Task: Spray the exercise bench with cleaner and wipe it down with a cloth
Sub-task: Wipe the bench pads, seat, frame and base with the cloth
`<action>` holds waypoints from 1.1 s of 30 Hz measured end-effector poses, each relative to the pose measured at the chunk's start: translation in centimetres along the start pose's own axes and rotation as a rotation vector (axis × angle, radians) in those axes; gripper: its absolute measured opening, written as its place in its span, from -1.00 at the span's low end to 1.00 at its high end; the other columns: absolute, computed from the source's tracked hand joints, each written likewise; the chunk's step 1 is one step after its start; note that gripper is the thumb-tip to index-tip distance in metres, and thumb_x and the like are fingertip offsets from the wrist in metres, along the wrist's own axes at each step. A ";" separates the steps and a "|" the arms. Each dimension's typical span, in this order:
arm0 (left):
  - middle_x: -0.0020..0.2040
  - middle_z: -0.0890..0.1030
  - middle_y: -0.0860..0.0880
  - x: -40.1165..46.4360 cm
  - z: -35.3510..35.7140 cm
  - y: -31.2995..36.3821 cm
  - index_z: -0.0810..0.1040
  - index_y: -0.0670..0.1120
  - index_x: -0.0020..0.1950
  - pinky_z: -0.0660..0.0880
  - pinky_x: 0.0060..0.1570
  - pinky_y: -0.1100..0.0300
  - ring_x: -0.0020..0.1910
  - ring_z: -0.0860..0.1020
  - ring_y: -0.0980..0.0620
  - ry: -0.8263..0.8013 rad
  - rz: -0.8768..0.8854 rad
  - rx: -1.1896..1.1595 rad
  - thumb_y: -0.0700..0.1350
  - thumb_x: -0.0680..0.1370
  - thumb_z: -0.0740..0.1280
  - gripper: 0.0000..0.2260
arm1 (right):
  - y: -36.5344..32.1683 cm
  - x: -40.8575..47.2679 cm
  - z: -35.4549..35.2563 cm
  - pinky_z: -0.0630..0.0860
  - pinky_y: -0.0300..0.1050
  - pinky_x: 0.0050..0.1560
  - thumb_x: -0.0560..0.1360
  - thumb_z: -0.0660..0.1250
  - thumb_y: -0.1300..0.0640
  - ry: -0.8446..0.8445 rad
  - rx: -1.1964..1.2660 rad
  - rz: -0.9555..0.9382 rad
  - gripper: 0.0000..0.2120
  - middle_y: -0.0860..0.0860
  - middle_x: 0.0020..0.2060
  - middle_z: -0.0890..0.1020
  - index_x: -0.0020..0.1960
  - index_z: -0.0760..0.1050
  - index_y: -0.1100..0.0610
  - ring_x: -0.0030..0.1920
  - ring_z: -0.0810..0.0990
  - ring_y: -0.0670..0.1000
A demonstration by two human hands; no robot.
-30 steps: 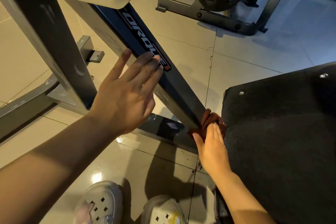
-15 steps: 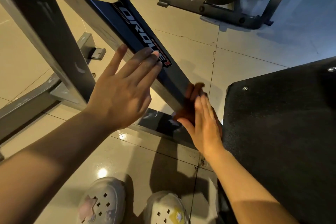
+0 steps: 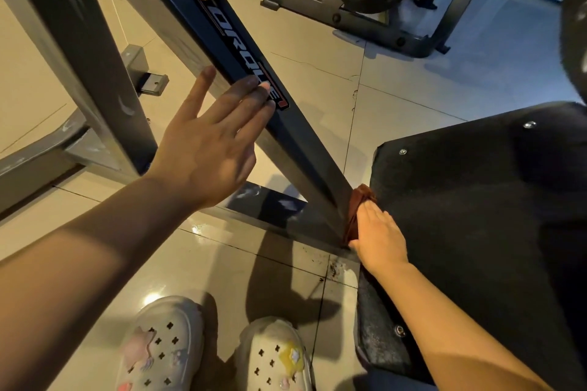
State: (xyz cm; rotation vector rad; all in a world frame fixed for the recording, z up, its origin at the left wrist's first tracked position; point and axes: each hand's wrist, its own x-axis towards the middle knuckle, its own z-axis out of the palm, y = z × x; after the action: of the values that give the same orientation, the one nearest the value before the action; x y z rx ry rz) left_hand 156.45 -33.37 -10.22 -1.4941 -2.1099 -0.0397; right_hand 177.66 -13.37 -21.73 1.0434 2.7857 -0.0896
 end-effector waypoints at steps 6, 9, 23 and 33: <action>0.48 0.32 -0.20 -0.3 0.4 0.2 0.28 -0.19 0.48 -0.20 0.47 -0.12 0.52 0.16 -0.15 -0.022 -0.014 0.071 0.03 0.58 -0.04 -0.46 | 0.5 0.3 0.2 0.31 0.02 0.44 0.39 0.48 -0.13 0.037 0.228 -0.040 -0.30 0.04 0.38 0.43 0.40 0.32 0.12 0.42 0.36 0.03; 0.47 0.34 -0.20 -0.2 0.7 0.2 0.31 -0.19 0.47 -0.18 0.48 -0.12 0.51 0.19 -0.16 -0.016 -0.018 0.067 0.02 0.58 -0.03 -0.47 | -2.0 0.7 0.1 0.39 0.10 0.39 0.37 0.45 -0.18 0.168 0.486 -0.050 -0.21 0.06 0.41 0.42 0.47 0.29 0.14 0.45 0.35 0.06; 0.38 0.45 -0.19 -4.8 -2.5 -2.9 0.39 -0.08 0.36 0.17 0.40 -0.29 0.38 0.37 -0.20 0.112 -0.206 -0.129 -0.03 0.60 0.11 -0.65 | -14.0 3.4 -7.6 -0.03 0.13 0.56 0.57 0.11 -0.27 0.427 0.694 -0.379 -0.33 -0.07 0.57 0.06 0.58 0.04 -0.03 0.52 -0.16 -0.17; 0.42 0.37 -0.19 -4.2 -7.7 -8.6 0.30 -0.08 0.43 0.27 0.34 -0.31 0.42 0.31 -0.20 0.210 -0.152 0.031 -0.03 0.62 0.14 -0.62 | -16.9 2.9 -10.6 -0.10 0.26 0.53 0.57 -0.04 -0.30 0.391 0.632 -0.278 -0.27 -0.02 0.58 -0.01 0.59 -0.01 0.09 0.57 -0.13 -0.04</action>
State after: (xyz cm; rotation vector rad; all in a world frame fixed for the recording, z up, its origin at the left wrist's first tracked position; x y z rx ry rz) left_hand 152.99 -42.79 -3.12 -1.2507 -2.0396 -0.2102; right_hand 163.05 -23.01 -11.82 0.8309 3.3414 -0.9476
